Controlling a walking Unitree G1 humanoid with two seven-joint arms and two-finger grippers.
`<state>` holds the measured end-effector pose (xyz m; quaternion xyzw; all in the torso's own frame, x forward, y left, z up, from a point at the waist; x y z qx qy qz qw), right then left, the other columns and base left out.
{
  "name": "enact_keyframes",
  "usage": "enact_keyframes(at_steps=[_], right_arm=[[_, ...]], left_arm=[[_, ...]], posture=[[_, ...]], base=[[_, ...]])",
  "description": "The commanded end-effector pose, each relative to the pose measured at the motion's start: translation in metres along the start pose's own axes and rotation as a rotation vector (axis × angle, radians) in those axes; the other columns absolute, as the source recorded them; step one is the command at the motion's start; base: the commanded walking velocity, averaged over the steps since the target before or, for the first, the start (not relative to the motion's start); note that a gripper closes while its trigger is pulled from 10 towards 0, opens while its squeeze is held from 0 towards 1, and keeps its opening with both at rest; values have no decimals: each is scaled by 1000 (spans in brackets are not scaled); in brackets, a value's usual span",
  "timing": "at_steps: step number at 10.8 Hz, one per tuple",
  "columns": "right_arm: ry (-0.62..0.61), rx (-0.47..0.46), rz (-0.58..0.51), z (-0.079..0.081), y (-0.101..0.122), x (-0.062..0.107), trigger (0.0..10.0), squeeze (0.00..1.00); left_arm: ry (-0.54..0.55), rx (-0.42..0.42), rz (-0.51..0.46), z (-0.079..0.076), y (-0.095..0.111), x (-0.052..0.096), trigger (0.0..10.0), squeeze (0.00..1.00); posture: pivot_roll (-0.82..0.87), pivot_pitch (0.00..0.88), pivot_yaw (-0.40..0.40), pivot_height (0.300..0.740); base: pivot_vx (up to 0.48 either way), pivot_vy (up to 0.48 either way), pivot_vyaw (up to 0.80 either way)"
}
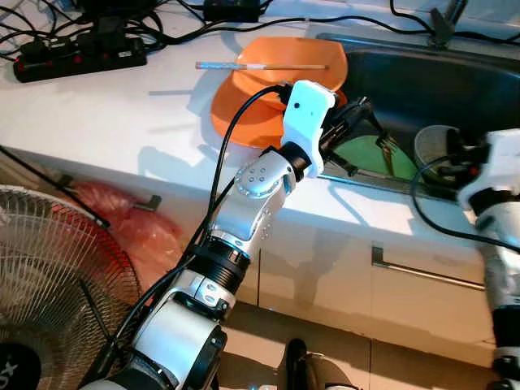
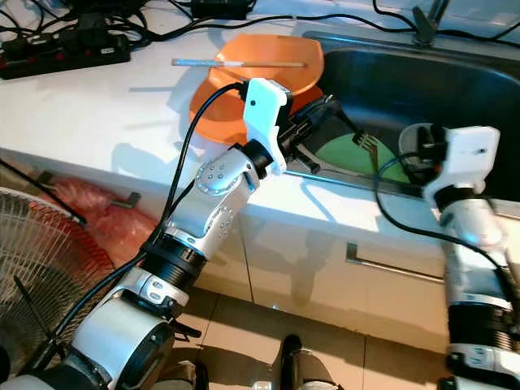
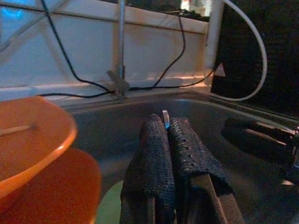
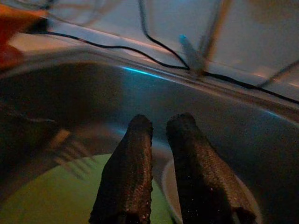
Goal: Kitchen organization
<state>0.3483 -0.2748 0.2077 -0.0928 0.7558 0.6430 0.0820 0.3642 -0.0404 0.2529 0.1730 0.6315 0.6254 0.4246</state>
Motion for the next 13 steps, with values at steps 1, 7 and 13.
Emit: enact_keyframes(at_steps=[1, 7, 13], right_arm=[[41, 6, 13, -2, 1, 6, 10000, 0], [253, -72, -14, 20, 12, 16, 10000, 0], [307, -107, -7, 30, 12, 19, 10000, 0]], left_arm=[[-70, 52, -51, -33, 8, -17, 10000, 0], [-54, 48, 45, -38, -23, -17, 10000, 0], [-80, 38, 45, -45, -26, -19, 10000, 1000]], posture=[[-56, 178, 34, 740], [-61, 188, 33, 740], [-59, 193, 36, 740]], base=[[0, 0, 0], [0, 0, 0], [0, 0, 0]])
Point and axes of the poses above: a point about 5 cm out from each wrist's last joint towards the gripper, its own x axis pointing back from the gripper into the wrist, its own y axis along the axis of the wrist's last joint, z = x × y, the point moved 3 cm from there along -x, pointing out of the wrist towards the gripper, and after that the axes turned 3 degrees about -x, right-handed, at the moved point
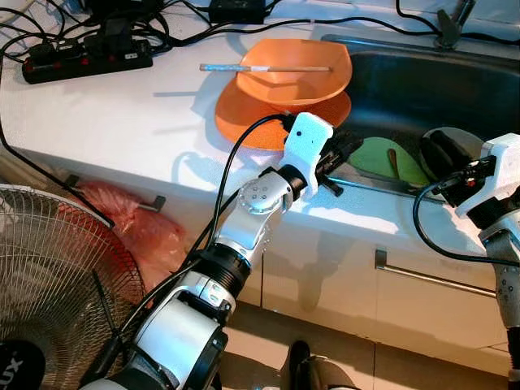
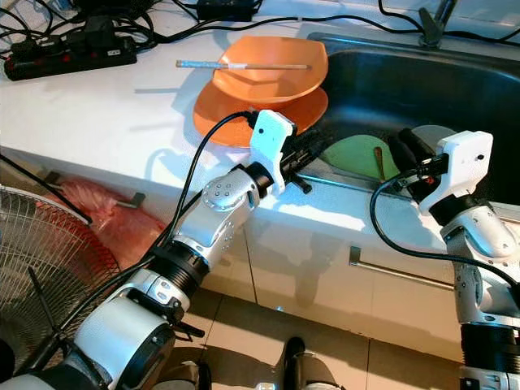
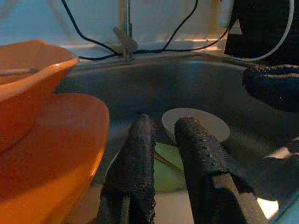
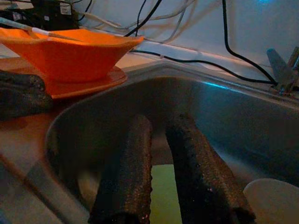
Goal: Kitchen organization
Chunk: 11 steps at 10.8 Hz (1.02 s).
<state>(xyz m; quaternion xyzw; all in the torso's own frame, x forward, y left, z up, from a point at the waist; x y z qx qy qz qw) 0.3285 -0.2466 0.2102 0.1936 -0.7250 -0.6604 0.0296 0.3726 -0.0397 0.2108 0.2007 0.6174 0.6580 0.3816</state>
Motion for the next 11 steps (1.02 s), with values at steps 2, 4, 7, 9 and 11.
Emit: enact_keyframes(at_steps=[2, 4, 7, 9, 11], right_arm=[[21, -7, 9, 5, -1, 1, 10000, 0], [24, -14, 8, 6, -1, -1, 10000, 0], [31, -27, 9, 10, -4, -4, 10000, 0], [36, -35, 6, 12, -5, -5, 10000, 0], [49, -44, 6, 16, -6, -8, 10000, 0]], left_arm=[[-113, 30, -107, -47, 28, -24, 10000, 0], [-106, 3, -183, -43, 48, -23, 10000, 0], [97, -4, -392, 4, 108, -11, 10000, 0], [439, -15, -438, 83, 117, 30, 10000, 0], [629, -48, -370, 130, 101, 71, 10000, 0]], posture=[[-55, 192, 33, 740], [-48, 192, 33, 740], [-43, 191, 32, 740], [-30, 186, 28, 740], [-23, 181, 24, 740]], base=[[0, 0, 0], [0, 0, 0], [0, 0, 0], [0, 0, 0], [0, 0, 0]])
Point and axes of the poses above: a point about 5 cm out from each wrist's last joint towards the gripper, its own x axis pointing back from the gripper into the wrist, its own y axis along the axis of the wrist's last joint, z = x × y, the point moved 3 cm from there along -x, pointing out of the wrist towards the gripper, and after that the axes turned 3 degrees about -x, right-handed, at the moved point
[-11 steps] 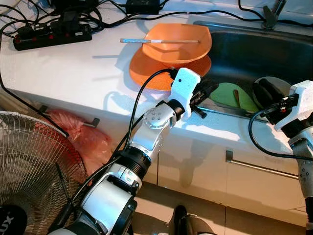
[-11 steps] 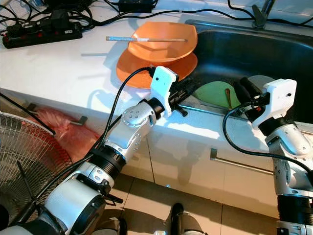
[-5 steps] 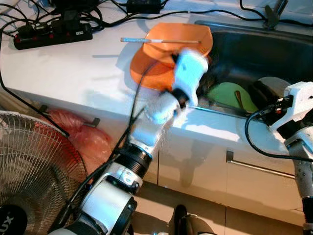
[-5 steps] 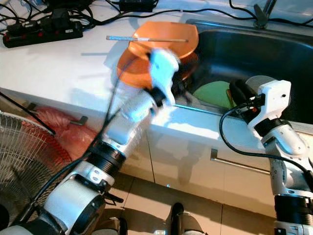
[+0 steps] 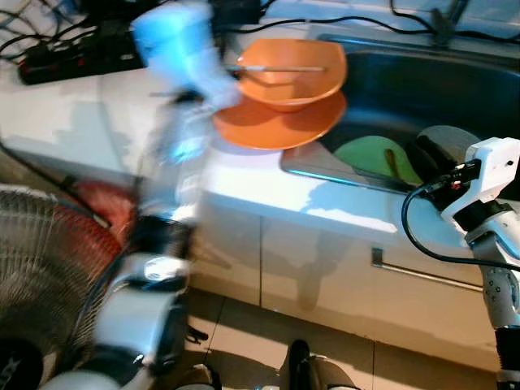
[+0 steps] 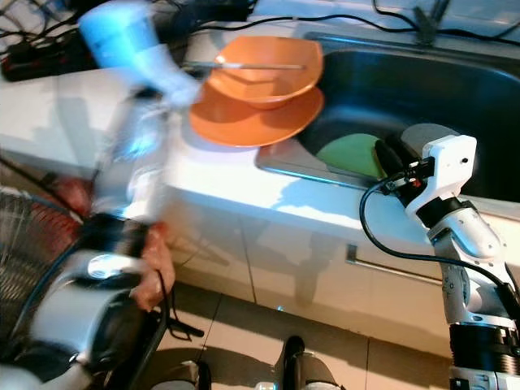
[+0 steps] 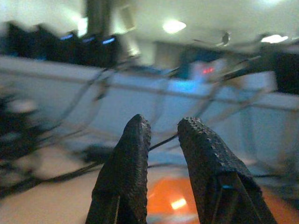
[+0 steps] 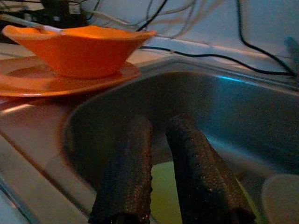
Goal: Kitchen organization
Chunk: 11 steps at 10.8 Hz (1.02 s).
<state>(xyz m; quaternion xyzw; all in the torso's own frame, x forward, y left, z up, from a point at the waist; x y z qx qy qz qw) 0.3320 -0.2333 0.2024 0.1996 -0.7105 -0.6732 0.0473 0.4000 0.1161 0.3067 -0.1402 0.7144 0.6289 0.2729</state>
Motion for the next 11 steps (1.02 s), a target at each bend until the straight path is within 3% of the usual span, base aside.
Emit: enact_keyframes(at_steps=[1, 2, 3, 5, 6, 7, 11], right_arm=[[24, -6, -5, 5, 1, -5, 10000, 0], [31, -9, -4, 6, 0, -6, 10000, 0], [37, -12, -2, 8, -1, -8, 10000, 0], [48, -10, 1, 10, -2, -9, 10000, 0], [50, -11, 0, 11, -2, -9, 10000, 0], [48, -13, 0, 12, -3, -9, 10000, 0], [50, -21, 0, 14, -4, -9, 10000, 0]], left_arm=[[32, -25, 16, 9, -2, 5, 10000, 0], [64, -32, 37, 19, -7, 8, 10000, 1000], [102, -20, 57, 28, -12, 13, 10000, 1000], [131, 43, 76, 31, -19, 18, 10000, 1000], [137, 129, 94, 31, -23, 18, 10000, 188], [148, 191, 115, 31, -28, 17, 10000, 0], [209, 480, 158, 33, -34, 0, 10000, 0]], posture=[[-15, 167, 14, 740], [-13, 167, 13, 740], [-10, 159, 8, 740], [-9, 156, 7, 740], [-16, 157, 7, 740], [-19, 159, 6, 740], [-20, 169, 6, 740]], base=[[0, 0, 0], [0, 0, 0], [0, 0, 0], [0, 0, 0], [0, 0, 0], [0, 0, 0], [0, 0, 0]])
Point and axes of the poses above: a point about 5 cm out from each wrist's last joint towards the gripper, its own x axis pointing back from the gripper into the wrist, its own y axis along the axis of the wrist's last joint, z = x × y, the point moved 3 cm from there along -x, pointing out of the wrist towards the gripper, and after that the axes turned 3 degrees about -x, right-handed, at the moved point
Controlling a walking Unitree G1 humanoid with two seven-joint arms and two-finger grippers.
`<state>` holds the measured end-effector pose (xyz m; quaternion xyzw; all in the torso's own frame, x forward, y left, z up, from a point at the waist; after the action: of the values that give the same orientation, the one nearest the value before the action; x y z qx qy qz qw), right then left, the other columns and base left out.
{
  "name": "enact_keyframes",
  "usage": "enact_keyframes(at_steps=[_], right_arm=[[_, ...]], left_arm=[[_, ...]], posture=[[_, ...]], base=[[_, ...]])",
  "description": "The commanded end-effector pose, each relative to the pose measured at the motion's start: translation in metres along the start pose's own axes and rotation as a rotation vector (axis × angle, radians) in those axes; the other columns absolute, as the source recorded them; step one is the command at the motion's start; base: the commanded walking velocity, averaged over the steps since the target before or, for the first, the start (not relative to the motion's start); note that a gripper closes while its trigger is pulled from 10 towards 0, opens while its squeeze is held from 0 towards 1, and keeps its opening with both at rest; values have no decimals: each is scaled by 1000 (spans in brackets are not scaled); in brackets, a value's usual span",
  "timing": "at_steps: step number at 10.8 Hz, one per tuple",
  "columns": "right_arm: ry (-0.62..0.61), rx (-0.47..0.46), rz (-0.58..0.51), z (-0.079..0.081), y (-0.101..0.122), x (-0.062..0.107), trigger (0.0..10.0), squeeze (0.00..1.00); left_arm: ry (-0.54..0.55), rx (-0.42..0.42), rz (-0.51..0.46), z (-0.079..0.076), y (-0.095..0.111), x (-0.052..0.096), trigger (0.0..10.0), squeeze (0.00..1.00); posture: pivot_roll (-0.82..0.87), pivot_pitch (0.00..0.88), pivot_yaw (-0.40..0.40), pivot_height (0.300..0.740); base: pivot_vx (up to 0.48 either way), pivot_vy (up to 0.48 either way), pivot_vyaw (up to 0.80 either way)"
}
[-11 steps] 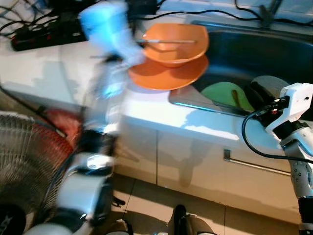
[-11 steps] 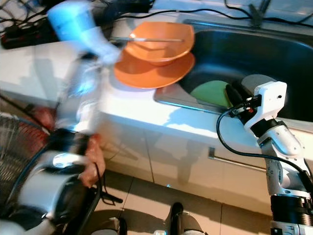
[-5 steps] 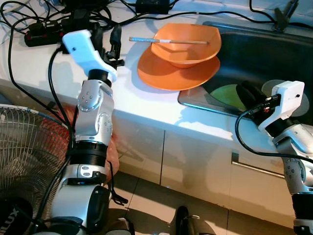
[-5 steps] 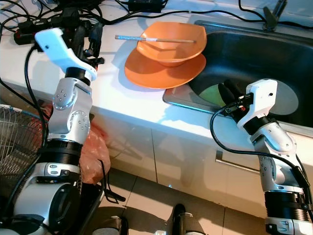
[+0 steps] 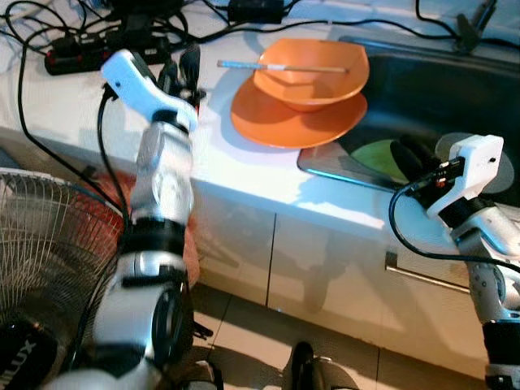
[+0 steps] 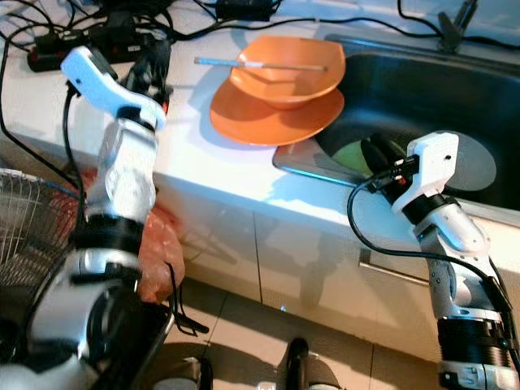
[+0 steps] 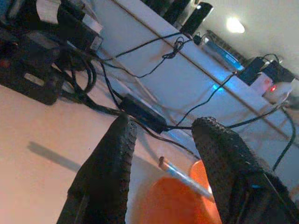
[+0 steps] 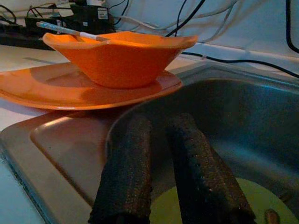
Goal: Kitchen organization
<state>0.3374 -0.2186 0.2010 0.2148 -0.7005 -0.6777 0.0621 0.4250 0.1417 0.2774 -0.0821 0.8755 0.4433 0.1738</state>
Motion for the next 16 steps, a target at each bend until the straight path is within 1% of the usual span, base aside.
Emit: enact_keyframes(at_steps=[1, 2, 3, 4, 5, 6, 8, 12, 16], right_arm=[[11, 2, 6, 2, -2, 0, 10000, 0], [17, -1, 6, 5, -2, -1, 10000, 0], [19, -3, 6, 6, -2, -1, 10000, 0], [22, -6, 8, 7, -3, -1, 10000, 0], [23, -6, 8, 7, -3, 0, 10000, 0], [25, -7, 8, 8, -3, 0, 10000, 0], [27, -11, 8, 9, -3, 0, 10000, 0], [29, -18, 13, 14, -5, 4, 10000, 0], [34, -29, 21, 20, -6, 12, 10000, 0]], left_arm=[[4, 31, 30, 1, -3, -3, 10000, 0], [3, 54, 99, 2, -11, -6, 10000, 0], [-5, 55, 145, 3, -17, -7, 10000, 0], [-13, 80, 192, 3, -23, -9, 10000, 0], [-18, 84, 207, 3, -24, -10, 10000, 0], [-40, 88, 220, 0, -25, -12, 10000, 0], [-56, 125, 238, -4, -28, -16, 10000, 0], [-67, 120, 251, -12, -32, -21, 10000, 0], [-70, 112, 232, -17, -29, -25, 10000, 0]], posture=[[-20, 169, 6, 740], [-21, 175, 7, 740], [-18, 182, 7, 740], [-18, 187, 7, 740], [-19, 190, 8, 740], [-20, 191, 7, 740], [-29, 194, 10, 740], [-50, 206, 14, 740], [-74, 229, 14, 740]], base=[[0, 0, 0], [0, 0, 0], [0, 0, 0], [0, 0, 0], [0, 0, 0], [0, 0, 0], [0, 0, 0], [0, 0, 0], [0, 0, 0]])
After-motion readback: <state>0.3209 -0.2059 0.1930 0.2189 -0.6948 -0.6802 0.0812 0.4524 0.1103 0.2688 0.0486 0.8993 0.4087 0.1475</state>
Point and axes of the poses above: a point about 5 cm out from each wrist's last joint towards the gripper, its own x axis pointing back from the gripper into the wrist, its own y axis along the axis of the wrist's last joint, z = x × y, the point moved 3 cm from there along -x, pointing out of the wrist towards the gripper, and after that the axes turned 3 degrees about -x, right-handed, at the moved point
